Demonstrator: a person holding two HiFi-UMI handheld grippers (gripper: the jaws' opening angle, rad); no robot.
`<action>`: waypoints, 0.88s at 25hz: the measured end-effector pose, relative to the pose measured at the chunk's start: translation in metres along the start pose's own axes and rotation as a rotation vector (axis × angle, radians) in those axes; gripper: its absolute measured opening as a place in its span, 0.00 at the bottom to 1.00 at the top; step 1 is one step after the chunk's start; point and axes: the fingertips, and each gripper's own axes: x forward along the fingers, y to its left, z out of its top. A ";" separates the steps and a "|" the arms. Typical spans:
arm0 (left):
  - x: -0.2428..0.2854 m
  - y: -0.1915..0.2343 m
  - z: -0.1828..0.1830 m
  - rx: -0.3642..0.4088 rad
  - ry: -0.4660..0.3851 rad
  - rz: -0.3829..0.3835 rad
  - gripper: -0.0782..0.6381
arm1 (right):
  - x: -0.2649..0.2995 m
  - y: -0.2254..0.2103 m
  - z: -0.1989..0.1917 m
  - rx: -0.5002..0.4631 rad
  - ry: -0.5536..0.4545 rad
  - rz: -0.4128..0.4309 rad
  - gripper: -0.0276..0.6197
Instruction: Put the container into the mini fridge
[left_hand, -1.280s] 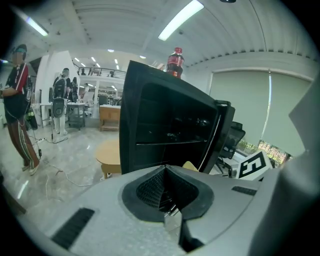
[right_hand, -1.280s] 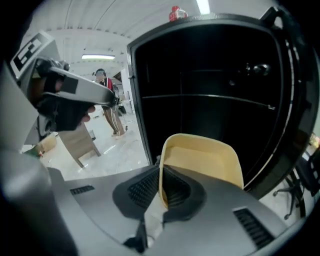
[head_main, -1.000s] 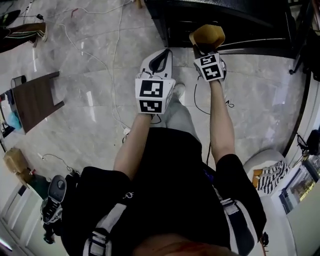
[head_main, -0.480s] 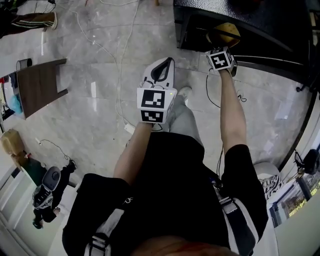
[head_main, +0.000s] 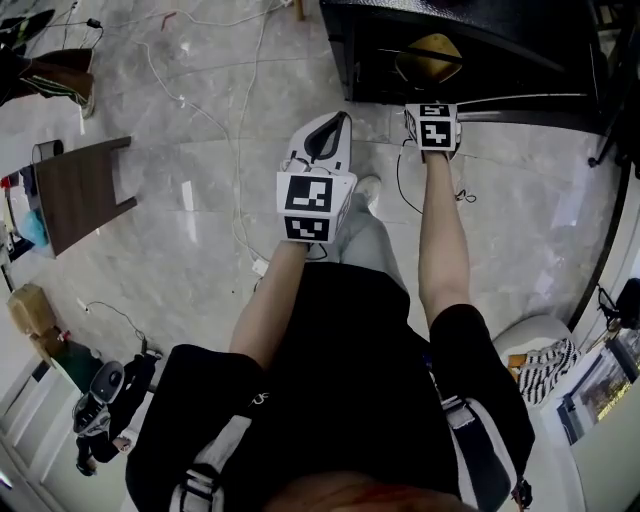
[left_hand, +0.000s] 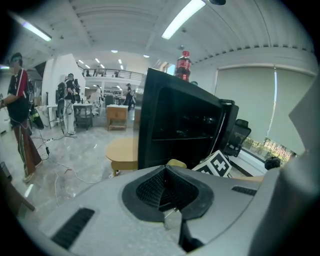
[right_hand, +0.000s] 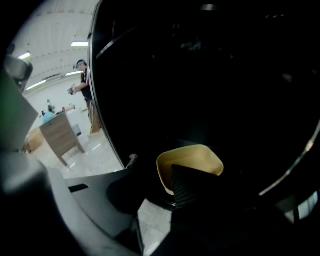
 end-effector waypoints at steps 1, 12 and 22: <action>0.000 -0.007 0.003 0.006 -0.008 -0.017 0.12 | -0.018 -0.004 0.006 0.053 -0.046 -0.030 0.20; -0.005 -0.089 0.081 0.062 -0.220 -0.202 0.12 | -0.246 -0.047 0.076 0.282 -0.502 -0.243 0.07; -0.051 -0.179 0.175 0.121 -0.460 -0.327 0.12 | -0.412 -0.072 0.137 0.243 -0.796 -0.328 0.06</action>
